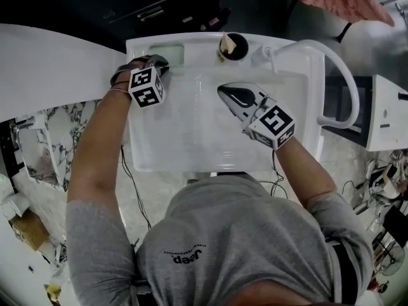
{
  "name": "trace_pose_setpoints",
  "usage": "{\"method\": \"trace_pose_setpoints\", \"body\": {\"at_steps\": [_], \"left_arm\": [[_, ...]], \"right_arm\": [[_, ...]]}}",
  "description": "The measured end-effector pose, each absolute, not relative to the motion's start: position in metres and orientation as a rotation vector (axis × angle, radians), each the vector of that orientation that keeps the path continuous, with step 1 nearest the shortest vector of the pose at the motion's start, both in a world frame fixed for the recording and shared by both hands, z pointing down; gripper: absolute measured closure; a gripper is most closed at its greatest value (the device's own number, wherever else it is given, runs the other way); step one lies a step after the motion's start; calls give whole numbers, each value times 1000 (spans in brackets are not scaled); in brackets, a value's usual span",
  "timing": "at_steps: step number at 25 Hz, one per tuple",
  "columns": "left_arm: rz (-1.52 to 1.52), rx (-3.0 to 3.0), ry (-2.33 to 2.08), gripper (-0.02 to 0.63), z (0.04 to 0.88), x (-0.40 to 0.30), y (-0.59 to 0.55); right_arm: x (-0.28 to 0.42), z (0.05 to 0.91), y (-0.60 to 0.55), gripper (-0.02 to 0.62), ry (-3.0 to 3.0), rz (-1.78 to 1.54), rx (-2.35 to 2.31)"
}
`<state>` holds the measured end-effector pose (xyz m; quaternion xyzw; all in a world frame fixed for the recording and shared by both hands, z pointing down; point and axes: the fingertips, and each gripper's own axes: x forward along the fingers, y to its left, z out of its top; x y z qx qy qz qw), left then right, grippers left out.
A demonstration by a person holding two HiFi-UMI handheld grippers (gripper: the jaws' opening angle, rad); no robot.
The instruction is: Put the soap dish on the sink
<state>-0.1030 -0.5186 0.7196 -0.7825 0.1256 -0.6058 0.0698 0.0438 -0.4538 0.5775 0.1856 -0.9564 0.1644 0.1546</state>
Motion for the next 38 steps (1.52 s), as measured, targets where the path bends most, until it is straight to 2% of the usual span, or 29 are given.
{"method": "trace_pose_setpoints", "body": {"at_steps": [3,13,20,26,32,38], "left_arm": [[-1833,-2342,400,495,719,-104,-520],[-1781,-2389,569,442,693,-108,-516],[-1596,-2552,895,443,641,-121,-500],[-1339,-2652,1303,476,587,-157,-446],[-1065,-2568,1732,511,517,-207,-349],[-880,-2362,2094,551,467,-250,-202]], "right_arm": [[43,576,-454,537,-2744,473,529],[36,564,-447,537,-2767,447,483],[13,542,-441,537,-2806,395,386],[-27,513,-414,537,-2842,326,227],[-96,482,-365,537,-2880,254,-76],[-177,443,-260,537,-2871,145,-429]]}}
